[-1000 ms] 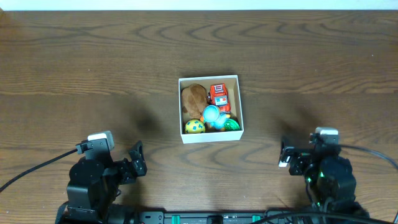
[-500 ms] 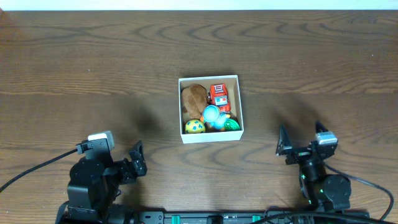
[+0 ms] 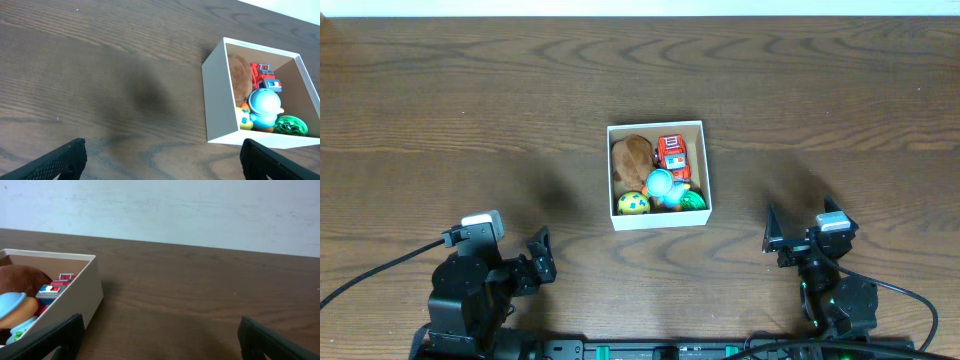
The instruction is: Pack container
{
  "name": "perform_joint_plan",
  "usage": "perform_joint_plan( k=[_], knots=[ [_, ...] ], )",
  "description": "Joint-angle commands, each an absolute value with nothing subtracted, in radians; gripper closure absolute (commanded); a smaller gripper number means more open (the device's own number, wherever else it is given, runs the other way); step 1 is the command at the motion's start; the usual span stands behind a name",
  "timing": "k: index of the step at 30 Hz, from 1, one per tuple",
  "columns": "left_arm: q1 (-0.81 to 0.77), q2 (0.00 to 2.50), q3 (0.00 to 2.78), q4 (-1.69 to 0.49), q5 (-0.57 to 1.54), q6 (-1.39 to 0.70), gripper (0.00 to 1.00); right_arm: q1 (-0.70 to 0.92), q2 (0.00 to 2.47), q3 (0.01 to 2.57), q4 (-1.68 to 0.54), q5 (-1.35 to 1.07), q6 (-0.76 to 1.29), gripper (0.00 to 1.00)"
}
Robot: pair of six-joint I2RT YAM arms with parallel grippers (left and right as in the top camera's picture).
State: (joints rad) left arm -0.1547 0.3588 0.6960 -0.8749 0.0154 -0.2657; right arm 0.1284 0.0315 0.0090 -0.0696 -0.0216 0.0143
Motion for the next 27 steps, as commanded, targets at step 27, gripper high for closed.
perform_joint_plan(
  k=[27],
  knots=[
    [-0.062, 0.295, 0.664, -0.979, 0.015, -0.213, 0.02, 0.11, 0.027, 0.006, -0.071, -0.031, 0.028, 0.01]
  ],
)
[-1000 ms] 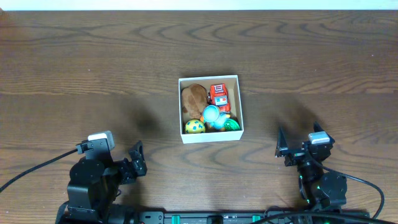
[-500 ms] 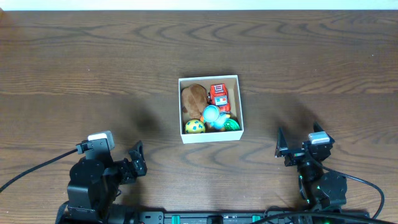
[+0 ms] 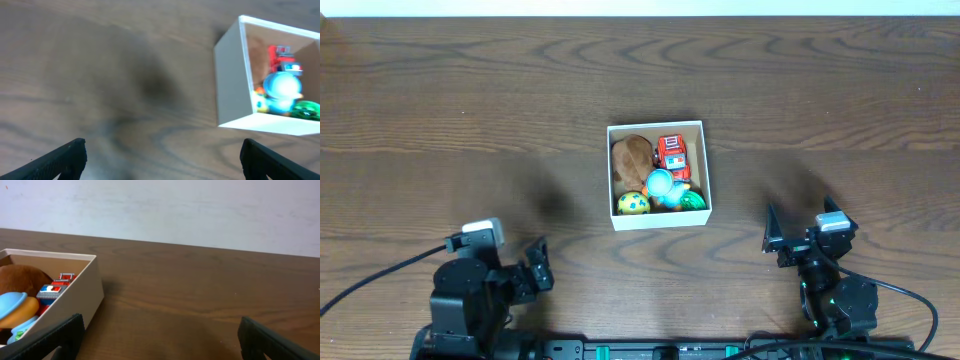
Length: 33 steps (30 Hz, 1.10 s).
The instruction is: Pack container
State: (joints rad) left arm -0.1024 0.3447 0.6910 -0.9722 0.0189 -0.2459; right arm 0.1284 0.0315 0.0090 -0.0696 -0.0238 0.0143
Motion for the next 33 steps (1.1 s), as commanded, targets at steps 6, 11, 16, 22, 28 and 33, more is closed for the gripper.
perform_joint_plan(
  k=[6, 11, 16, 22, 28, 33],
  knots=[
    [-0.022, 0.128, 0.496, -0.883, 0.01, -0.164, 0.02, 0.11, 0.027, 0.006, -0.071, -0.031, 0.028, 0.01],
    [-0.004, 0.046, 0.325, -0.632, -0.014, -0.148, 0.02, 0.11, 0.027, 0.006, -0.071, -0.031, 0.028, 0.01],
    [0.002, 0.009, 0.16, -0.319, -0.032, -0.127, 0.02, 0.11, 0.027, 0.006, -0.071, -0.031, 0.028, 0.01],
    [0.002, 0.002, 0.028, -0.017, -0.104, -0.127, 0.02, 0.11, 0.027, 0.006, -0.071, -0.031, 0.028, 0.01],
    [0.004, 0.002, 0.004, -0.003, -0.17, -0.124, 0.02, 0.11, 0.027, 0.006, -0.071, -0.031, 0.028, 0.01],
    [0.004, 0.002, 0.005, -0.064, -0.097, -0.143, 0.02, 0.11, 0.027, 0.006, -0.071, -0.031, 0.028, 0.01]
  ],
)
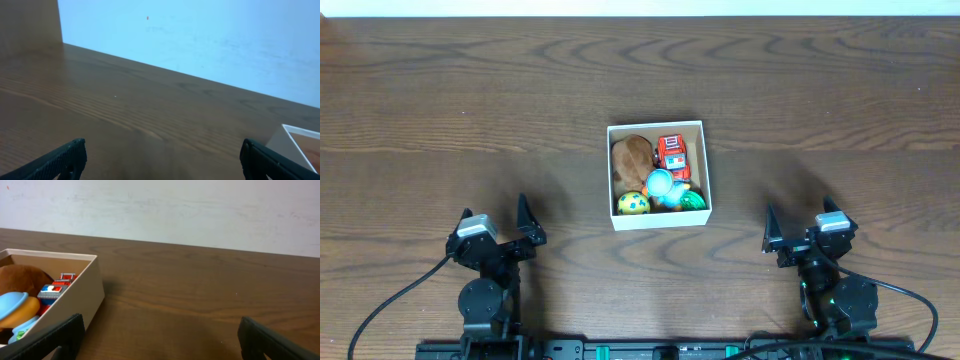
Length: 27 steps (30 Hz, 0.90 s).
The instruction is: Pack container
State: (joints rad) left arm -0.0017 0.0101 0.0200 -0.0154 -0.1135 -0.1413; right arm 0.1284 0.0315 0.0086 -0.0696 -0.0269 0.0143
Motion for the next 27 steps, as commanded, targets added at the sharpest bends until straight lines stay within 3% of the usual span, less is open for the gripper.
perform_joint_plan(
  k=[1, 27],
  knots=[
    [0.004, 0.002, 0.005, -0.065, -0.084, -0.143, 0.02, 0.11, 0.027, 0.006, -0.071, -0.031, 0.028, 0.01],
    [0.004, 0.005, 0.005, -0.068, -0.052, -0.125, 0.02, 0.11, 0.027, 0.006, -0.071, -0.031, 0.028, 0.01]
  ],
)
